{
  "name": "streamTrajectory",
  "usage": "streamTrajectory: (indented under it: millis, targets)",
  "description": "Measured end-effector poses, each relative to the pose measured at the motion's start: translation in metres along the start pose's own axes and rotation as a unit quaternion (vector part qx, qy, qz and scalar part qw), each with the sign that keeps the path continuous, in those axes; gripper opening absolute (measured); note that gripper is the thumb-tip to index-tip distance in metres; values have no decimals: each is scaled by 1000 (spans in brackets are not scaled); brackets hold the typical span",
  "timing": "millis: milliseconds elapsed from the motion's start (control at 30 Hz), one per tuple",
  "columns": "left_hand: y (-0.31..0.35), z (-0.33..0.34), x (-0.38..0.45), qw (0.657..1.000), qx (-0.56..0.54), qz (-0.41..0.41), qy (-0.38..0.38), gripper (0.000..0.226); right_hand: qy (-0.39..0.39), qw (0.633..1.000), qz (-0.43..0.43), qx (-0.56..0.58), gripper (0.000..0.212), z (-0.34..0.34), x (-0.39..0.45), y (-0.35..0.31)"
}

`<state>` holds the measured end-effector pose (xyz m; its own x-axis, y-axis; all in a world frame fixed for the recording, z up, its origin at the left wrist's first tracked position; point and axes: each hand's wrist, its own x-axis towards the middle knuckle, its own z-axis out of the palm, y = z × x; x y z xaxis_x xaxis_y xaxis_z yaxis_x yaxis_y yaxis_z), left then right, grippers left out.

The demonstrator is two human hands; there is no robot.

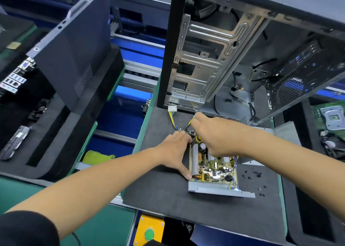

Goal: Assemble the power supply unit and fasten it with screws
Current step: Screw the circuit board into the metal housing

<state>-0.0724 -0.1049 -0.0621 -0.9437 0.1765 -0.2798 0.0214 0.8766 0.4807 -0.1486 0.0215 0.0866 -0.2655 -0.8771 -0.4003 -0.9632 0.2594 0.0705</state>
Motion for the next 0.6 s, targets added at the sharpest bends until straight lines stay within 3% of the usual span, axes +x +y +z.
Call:
streamTrajectory:
  millis: [233,333,467,600]
  targets:
    - [1,2,0,1000,22,-6,-4,117,17,999,16,-46,5,0,14,-1]
    - [1,2,1,1000,23,-4,-13,115,12,997,27,-72,19,4,13,1]
    - [3,-2,1,999,26,-7,-25,116,13,997,34,-62,13,3,9,3]
    - [4,-4,0,999,22,-6,-31,122,-22,997,4,-79,22,-5,6,-6]
